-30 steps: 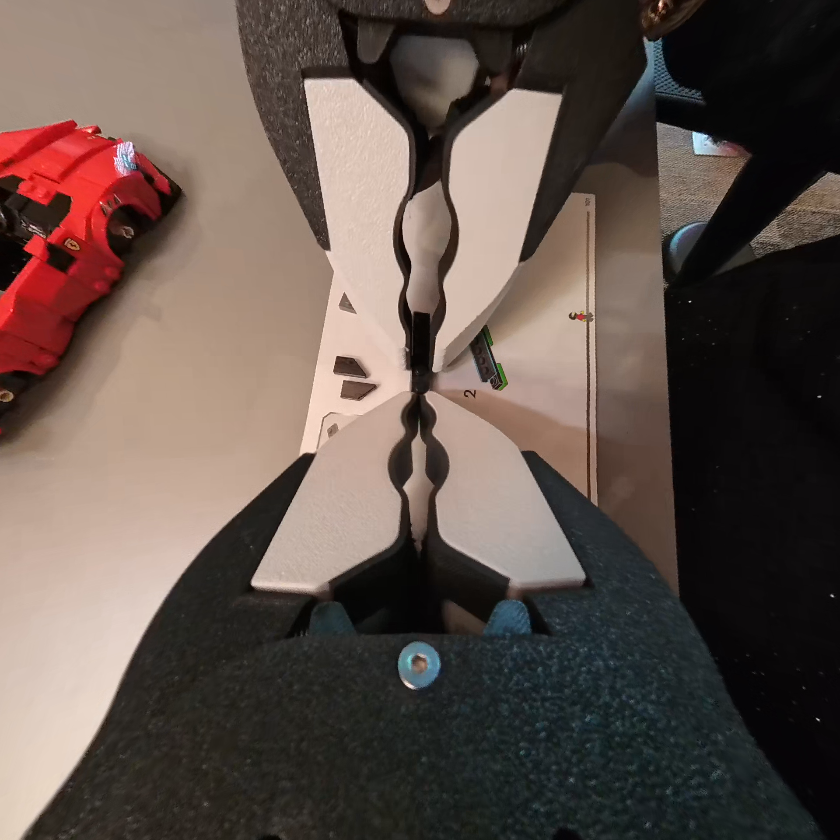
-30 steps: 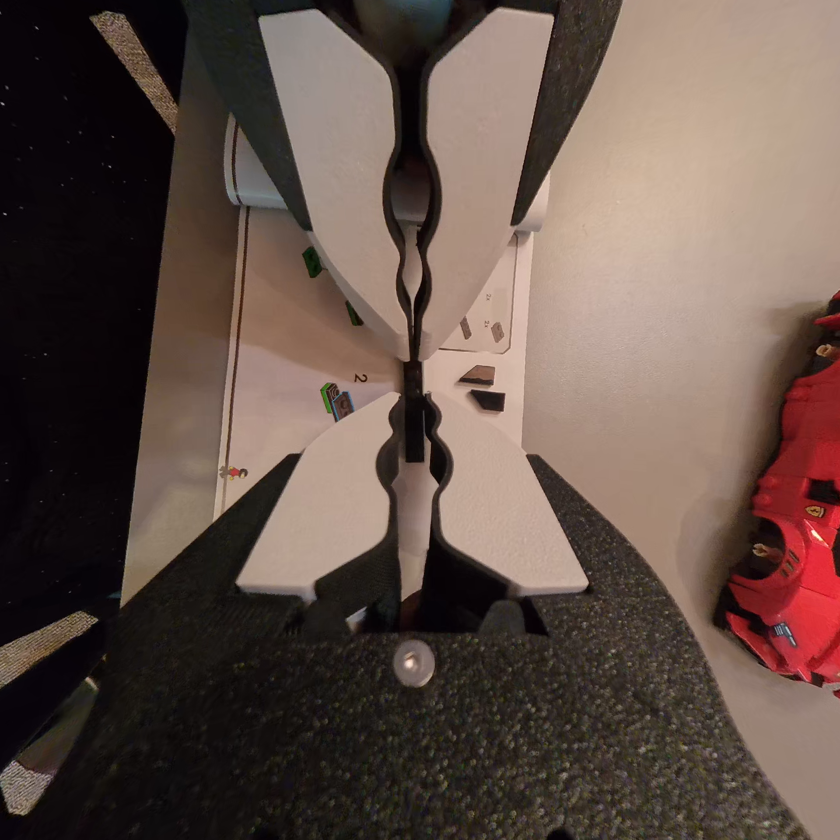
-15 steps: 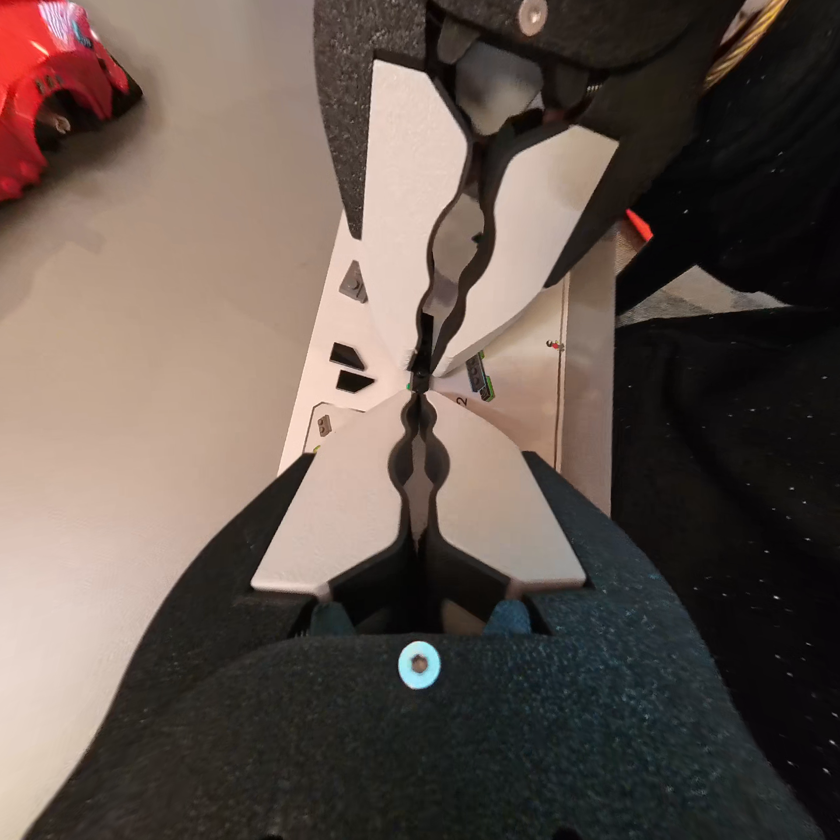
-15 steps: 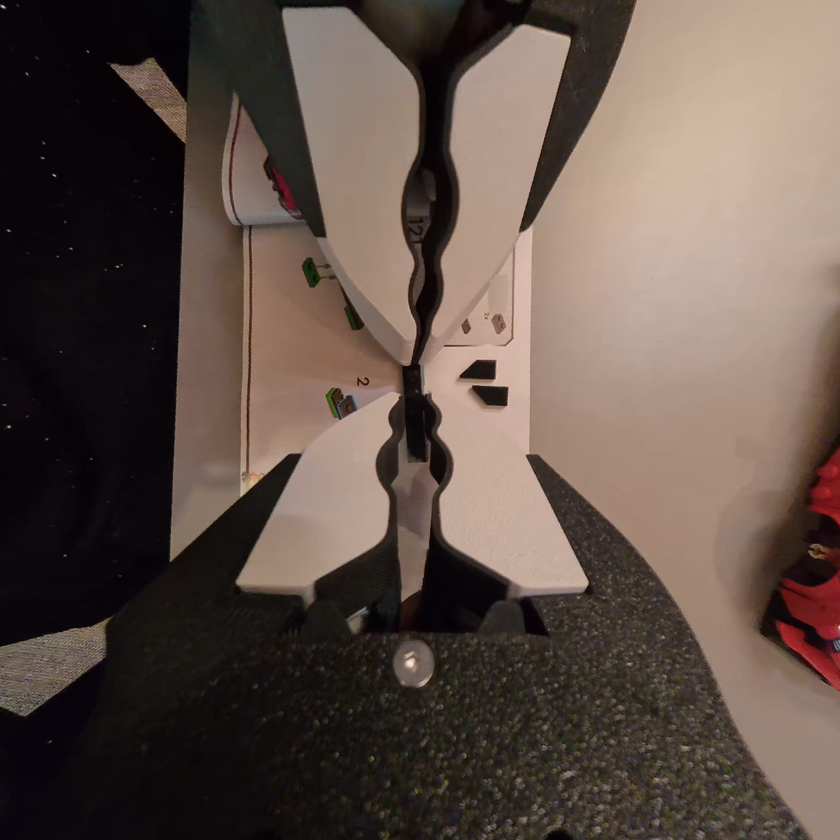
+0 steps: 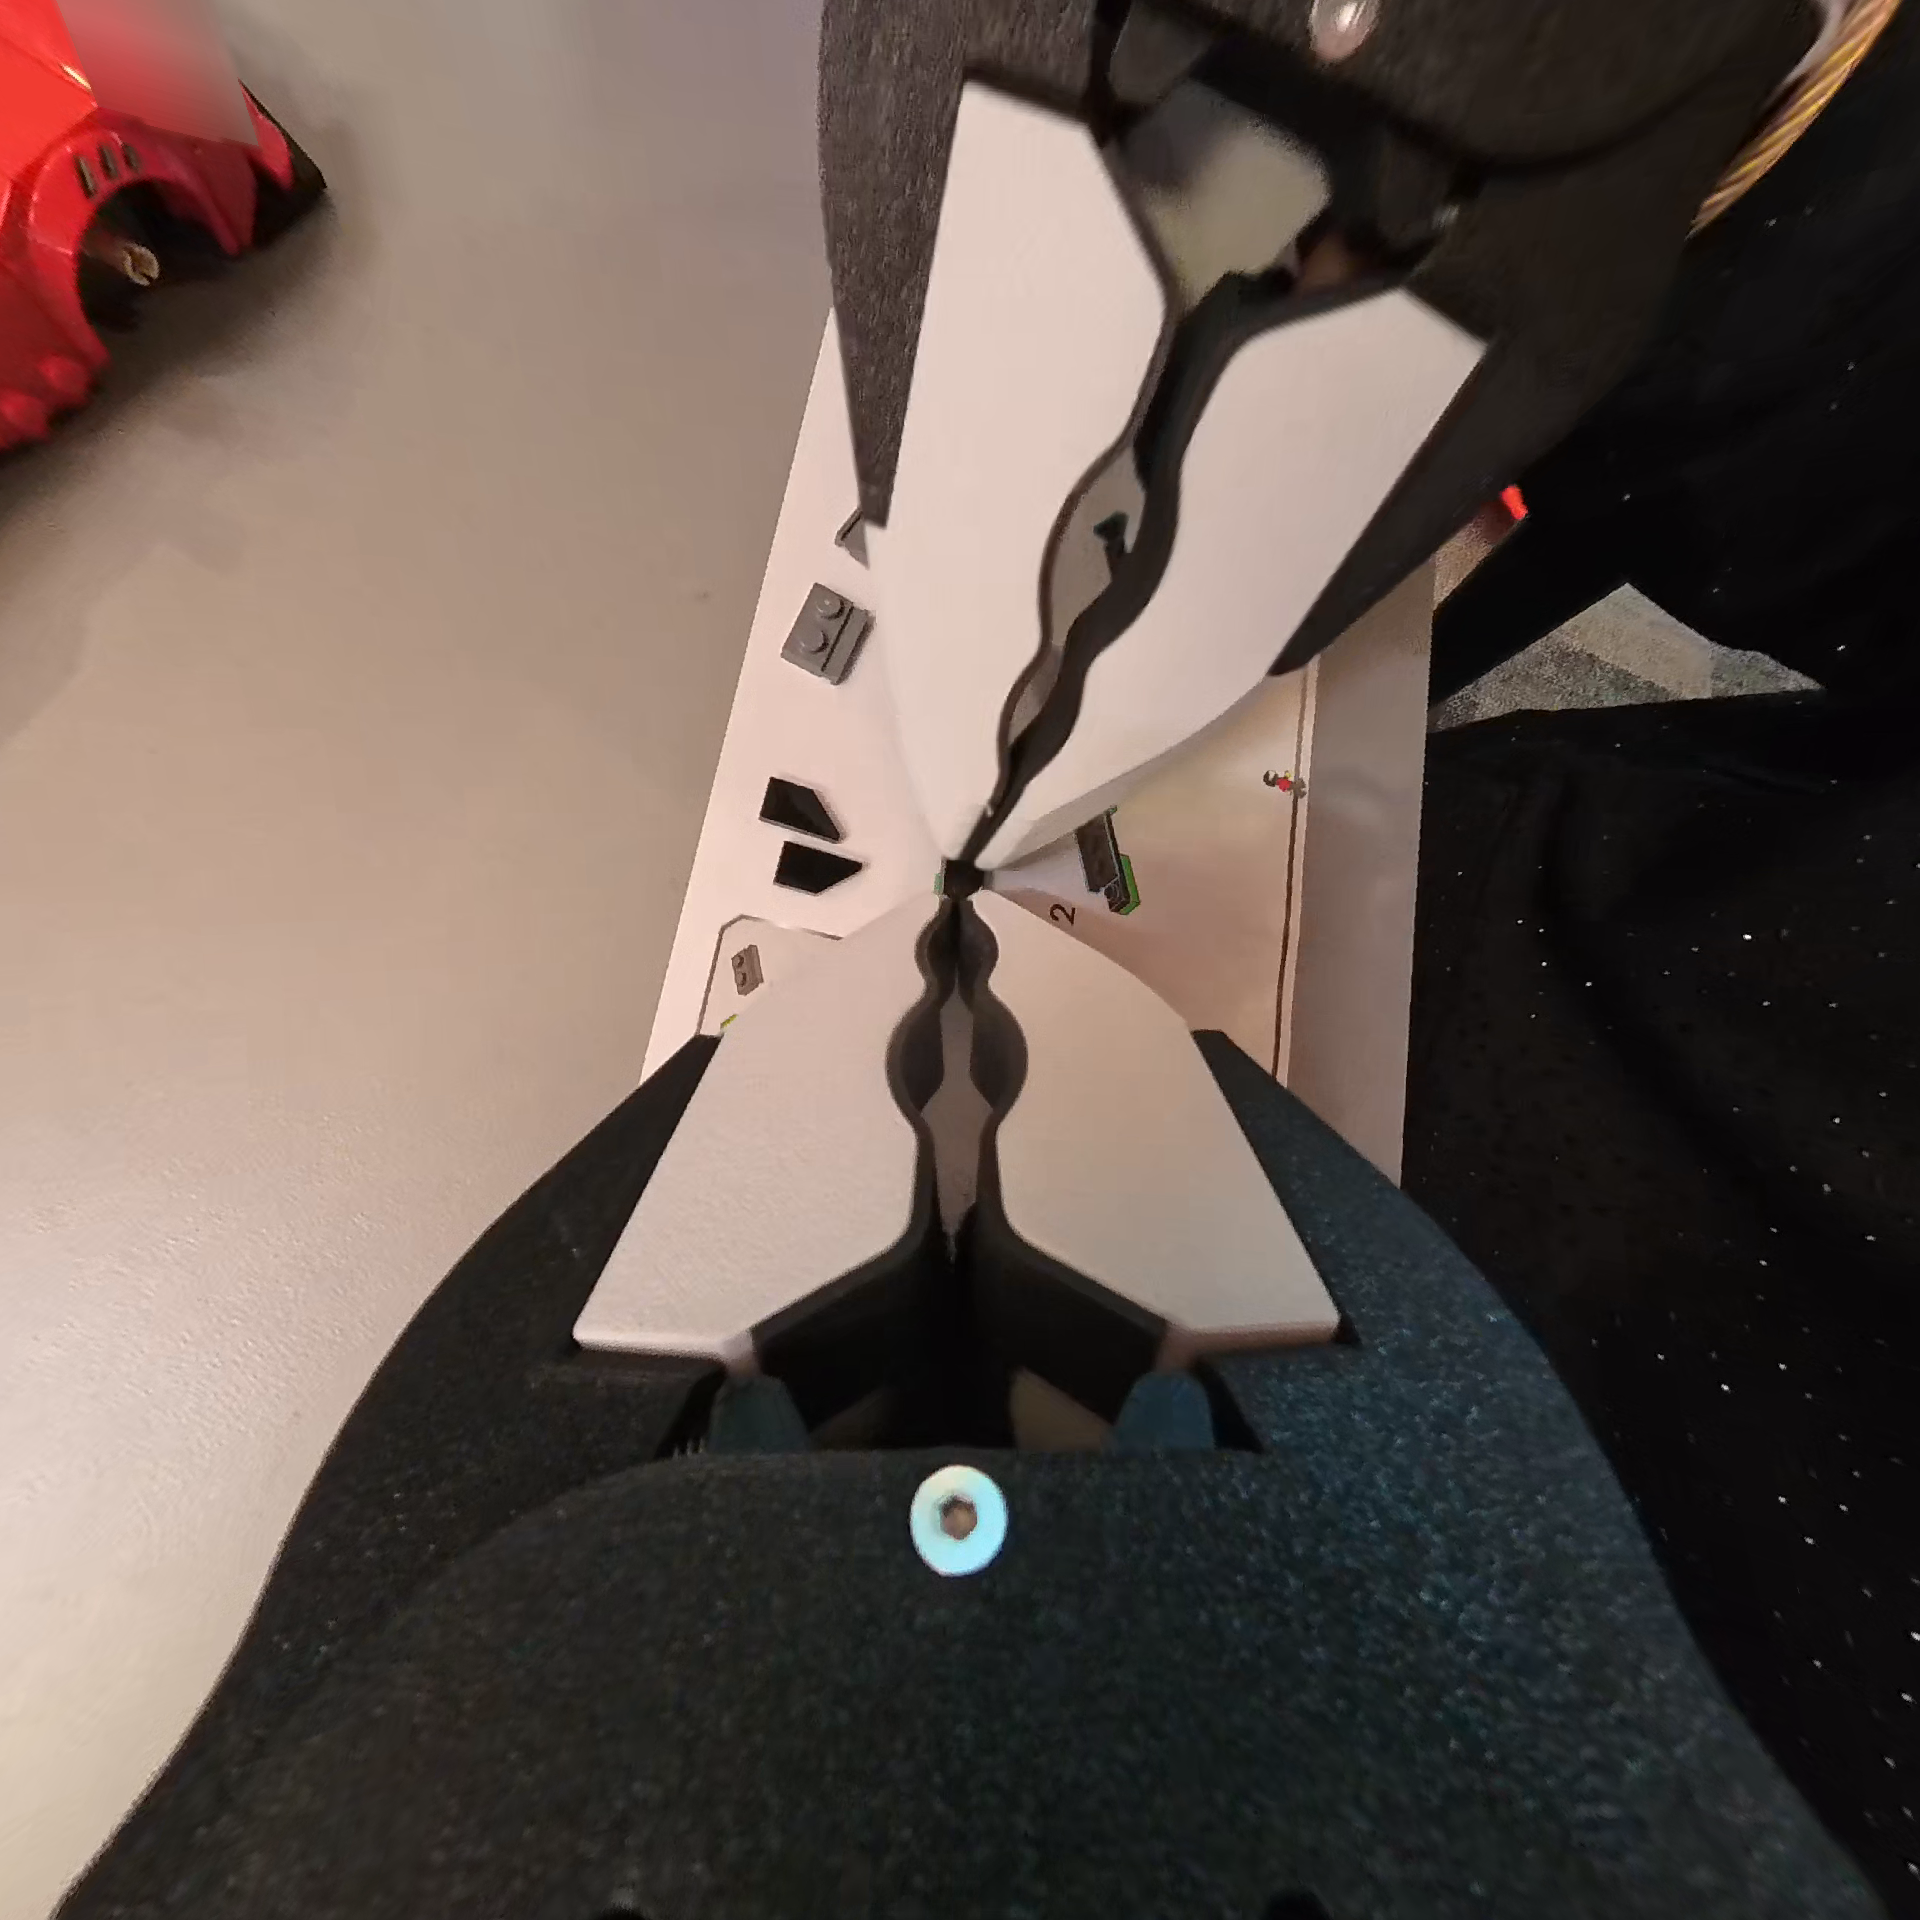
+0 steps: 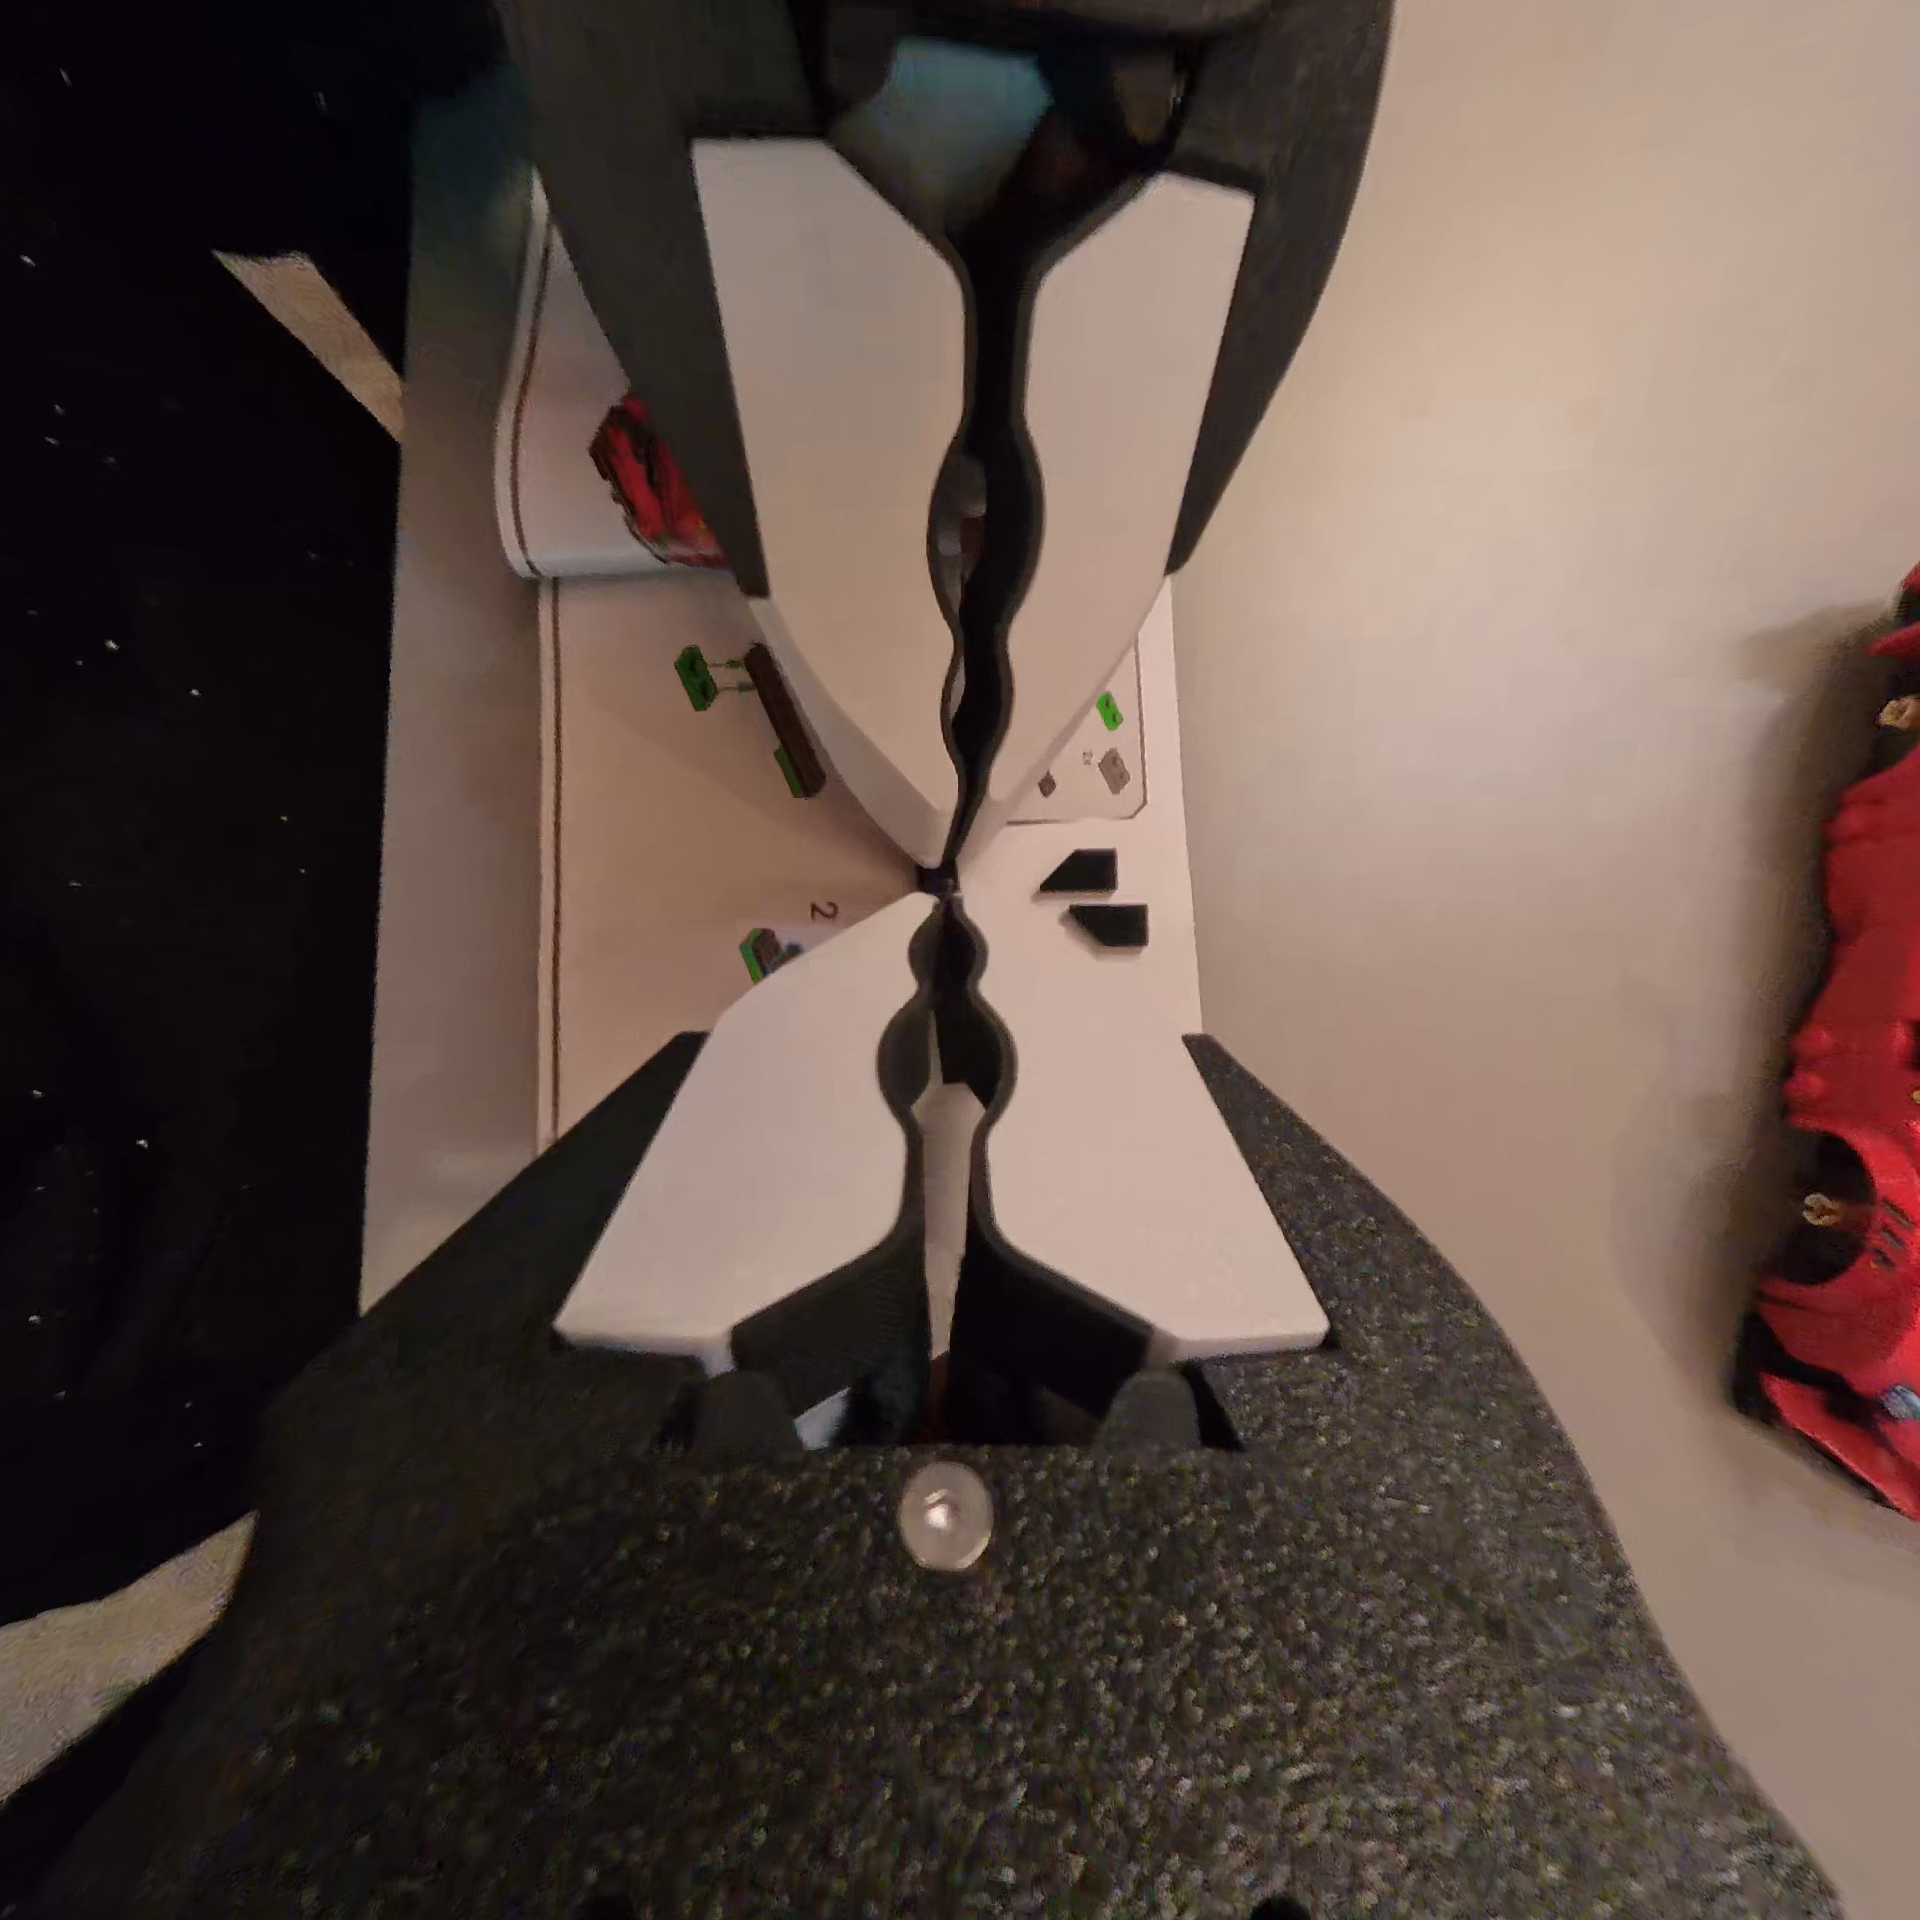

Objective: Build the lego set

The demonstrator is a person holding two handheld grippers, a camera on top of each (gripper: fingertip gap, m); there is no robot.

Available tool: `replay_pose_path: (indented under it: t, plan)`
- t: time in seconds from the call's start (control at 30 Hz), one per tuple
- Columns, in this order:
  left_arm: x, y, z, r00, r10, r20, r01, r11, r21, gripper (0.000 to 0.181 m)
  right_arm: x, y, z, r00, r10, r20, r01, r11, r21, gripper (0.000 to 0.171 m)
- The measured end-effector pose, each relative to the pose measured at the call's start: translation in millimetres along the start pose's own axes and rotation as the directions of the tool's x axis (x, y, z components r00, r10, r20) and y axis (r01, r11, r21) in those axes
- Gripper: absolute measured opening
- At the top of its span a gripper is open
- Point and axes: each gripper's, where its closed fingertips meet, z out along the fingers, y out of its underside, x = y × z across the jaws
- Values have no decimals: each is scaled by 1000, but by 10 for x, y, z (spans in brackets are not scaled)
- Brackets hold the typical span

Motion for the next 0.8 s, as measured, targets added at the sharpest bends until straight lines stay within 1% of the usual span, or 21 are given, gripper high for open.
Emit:
replay_pose_path:
  t: [0.1, 0.3, 0.4, 0.47, 0.53, 0.57, 0.63, 0.67, 0.7, 0.8]
  plan:
    - [1, 2, 2, 1000, 10, 3, -10, 1000, -12, 0, -4, -14, 14, 998, 62, 17, -62, 998, 6, 0]
    - [4, 4, 4, 1000, 15, 3, -15, 1000, -11, 0, -1, -4, 26, 990, 137, 13, -136, 990, -34, 0]
    - [6, 3, 7, 1000, 21, 3, -21, 1000, -17, 0, -1, -1, 26, 981, 189, 31, -189, 982, -16, 0]
    - [6, -2, 23, 999, 40, 17, -39, 999, -25, 0, -1, -1, 25, 985, 173, 16, -173, 985, -22, 0]
    - [6, 0, 23, 998, 56, 34, -55, 997, -48, 0, 0, -9, 25, 997, 76, -23, -77, 996, -38, 0]
    - [5, 0, 24, 997, 63, 38, -61, 996, -58, 0, 2, -12, 10, 997, 65, -34, -66, 997, -30, 0]
    - [6, -2, 24, 997, 70, 43, -67, 996, -60, 0, 37, -62, -150, 991, 115, -64, -112, 993, 46, 0]
    - [5, -4, 23, 996, 75, 47, -73, 996, -53, 0, 22, -90, -262, 988, 140, -66, -133, 986, 97, 3]
    - [5, -6, 23, 996, 79, 50, -77, 996, -44, 0, 3, -78, -349, 984, 159, -77, -149, 981, 123, 32]
    - [6, -8, 11, 997, 71, 41, -70, 997, -27, 0, -101, 117, -439, 978, 164, -131, -155, 985, 73, 34]
